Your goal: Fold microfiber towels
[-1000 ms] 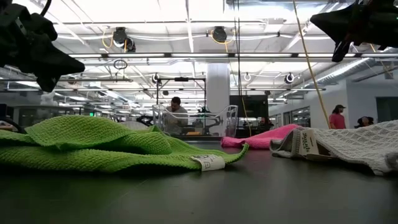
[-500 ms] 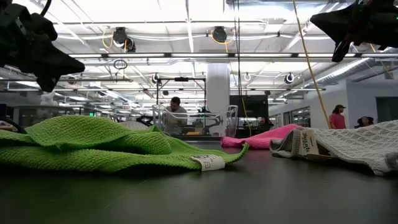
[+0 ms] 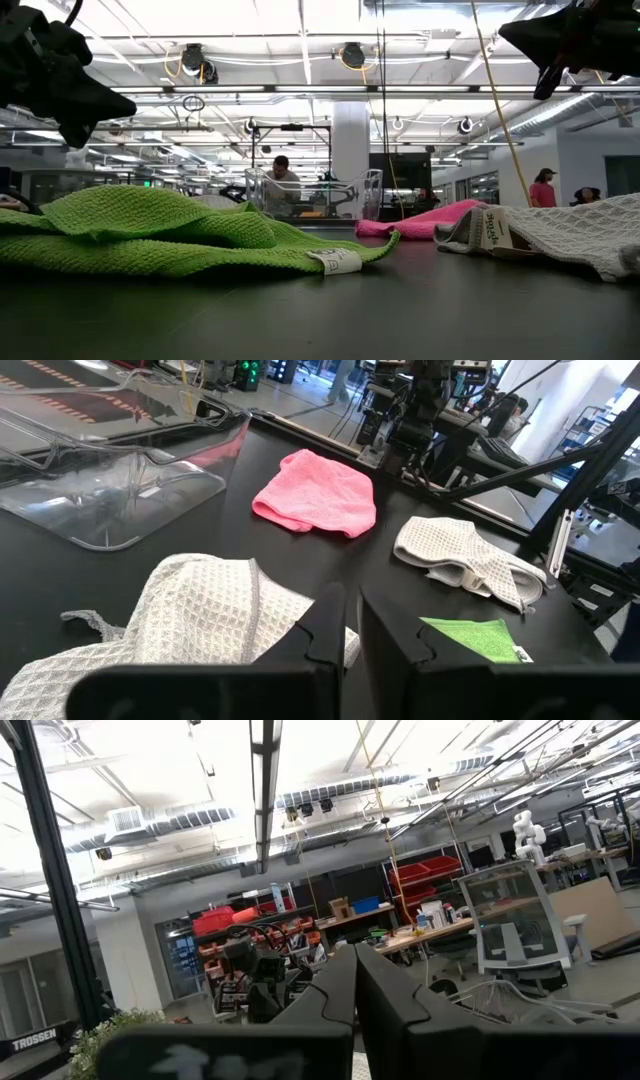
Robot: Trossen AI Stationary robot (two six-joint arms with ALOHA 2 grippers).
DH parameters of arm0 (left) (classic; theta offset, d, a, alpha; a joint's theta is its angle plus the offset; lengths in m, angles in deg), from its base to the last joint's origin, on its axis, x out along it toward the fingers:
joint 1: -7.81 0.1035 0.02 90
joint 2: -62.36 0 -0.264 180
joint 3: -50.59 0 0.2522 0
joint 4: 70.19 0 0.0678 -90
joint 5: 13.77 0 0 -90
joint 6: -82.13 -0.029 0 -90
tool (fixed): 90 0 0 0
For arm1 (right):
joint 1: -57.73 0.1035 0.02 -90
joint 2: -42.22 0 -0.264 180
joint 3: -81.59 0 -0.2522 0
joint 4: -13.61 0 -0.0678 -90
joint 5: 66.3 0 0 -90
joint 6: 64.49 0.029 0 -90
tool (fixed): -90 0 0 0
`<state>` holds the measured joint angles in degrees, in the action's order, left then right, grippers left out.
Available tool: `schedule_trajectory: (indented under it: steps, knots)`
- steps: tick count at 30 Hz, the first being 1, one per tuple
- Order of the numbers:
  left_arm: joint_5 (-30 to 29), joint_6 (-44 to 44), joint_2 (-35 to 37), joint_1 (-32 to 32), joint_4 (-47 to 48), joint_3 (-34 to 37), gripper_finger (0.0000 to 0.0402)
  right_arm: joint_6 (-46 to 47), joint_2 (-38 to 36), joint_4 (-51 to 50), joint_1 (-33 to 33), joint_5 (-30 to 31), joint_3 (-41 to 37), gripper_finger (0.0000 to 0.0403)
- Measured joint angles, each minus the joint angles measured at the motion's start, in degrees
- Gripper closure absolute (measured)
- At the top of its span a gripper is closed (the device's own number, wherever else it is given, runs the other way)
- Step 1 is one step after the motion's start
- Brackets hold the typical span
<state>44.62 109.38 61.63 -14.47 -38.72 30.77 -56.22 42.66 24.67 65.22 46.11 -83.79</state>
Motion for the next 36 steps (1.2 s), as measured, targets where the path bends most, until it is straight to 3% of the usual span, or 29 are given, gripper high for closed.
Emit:
schedule_trajectory:
  steps: [28, 36]
  knots:
    - [0.0, -0.01, -0.01, 0.01, 0.0, -0.01, 0.0369, 0.04, -0.01, 2.4, 0.0, 0.09, 0.0, 0.0403]
    - [0.0, -0.02, 0.0, 0.01, 0.0, -0.01, 0.0369, 4.56, 0.01, 3.34, 0.01, 0.03, -0.01, 0.0403]
